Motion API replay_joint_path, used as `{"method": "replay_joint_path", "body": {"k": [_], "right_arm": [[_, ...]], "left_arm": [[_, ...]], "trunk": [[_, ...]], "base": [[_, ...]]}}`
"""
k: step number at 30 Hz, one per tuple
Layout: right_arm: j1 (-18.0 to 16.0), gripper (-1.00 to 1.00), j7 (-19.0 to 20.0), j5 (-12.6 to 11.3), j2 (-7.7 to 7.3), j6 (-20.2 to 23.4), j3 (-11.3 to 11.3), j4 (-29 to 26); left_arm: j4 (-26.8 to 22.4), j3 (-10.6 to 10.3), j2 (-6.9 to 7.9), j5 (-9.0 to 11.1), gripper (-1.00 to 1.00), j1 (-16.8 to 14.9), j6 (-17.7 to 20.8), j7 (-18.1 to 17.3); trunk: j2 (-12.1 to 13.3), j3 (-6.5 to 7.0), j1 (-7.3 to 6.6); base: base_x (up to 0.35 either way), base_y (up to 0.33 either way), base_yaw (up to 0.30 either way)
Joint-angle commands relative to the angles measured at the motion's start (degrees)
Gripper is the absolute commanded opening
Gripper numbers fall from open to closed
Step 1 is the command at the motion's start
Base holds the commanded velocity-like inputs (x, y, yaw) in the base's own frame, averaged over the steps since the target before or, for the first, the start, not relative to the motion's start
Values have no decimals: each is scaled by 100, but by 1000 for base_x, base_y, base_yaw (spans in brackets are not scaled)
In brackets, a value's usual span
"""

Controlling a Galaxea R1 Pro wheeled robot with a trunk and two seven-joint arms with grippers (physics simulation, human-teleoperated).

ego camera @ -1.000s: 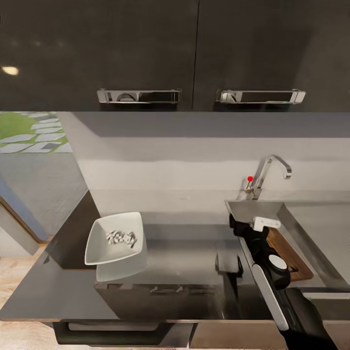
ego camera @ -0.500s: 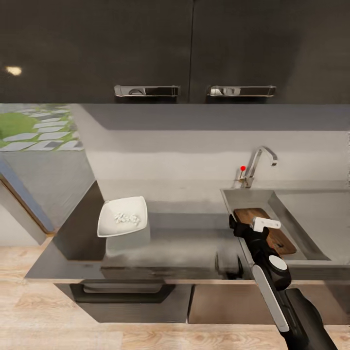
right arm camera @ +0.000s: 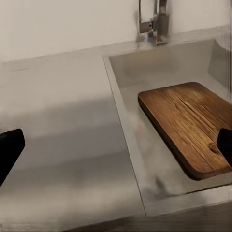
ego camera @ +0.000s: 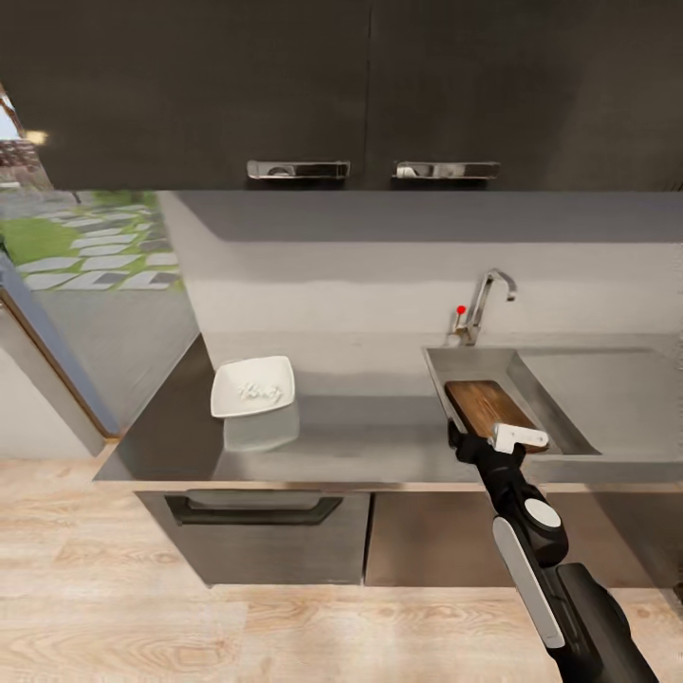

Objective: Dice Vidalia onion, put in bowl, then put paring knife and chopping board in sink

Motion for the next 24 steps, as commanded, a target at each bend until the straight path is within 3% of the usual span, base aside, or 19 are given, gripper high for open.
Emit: {"method": "replay_joint_path", "body": {"k": [1, 12, 24], "right_arm": [[-5, 100, -54, -50, -7, 16, 16, -9], [132, 100, -48, -50, -7, -21, 16, -9], [564, 100, -40, 5, -7, -231, 16, -18]], "left_arm": [[-10, -45, 6, 59, 100, 1, -12, 38], [-12, -45, 6, 59, 100, 0, -12, 38], [-12, -45, 6, 59, 100, -1, -12, 38]], "trunk": [[-9, -9, -1], [-9, -9, -1], [-9, -9, -1]], "base": [[-345, 0, 0], [-345, 0, 0], [-345, 0, 0]]}}
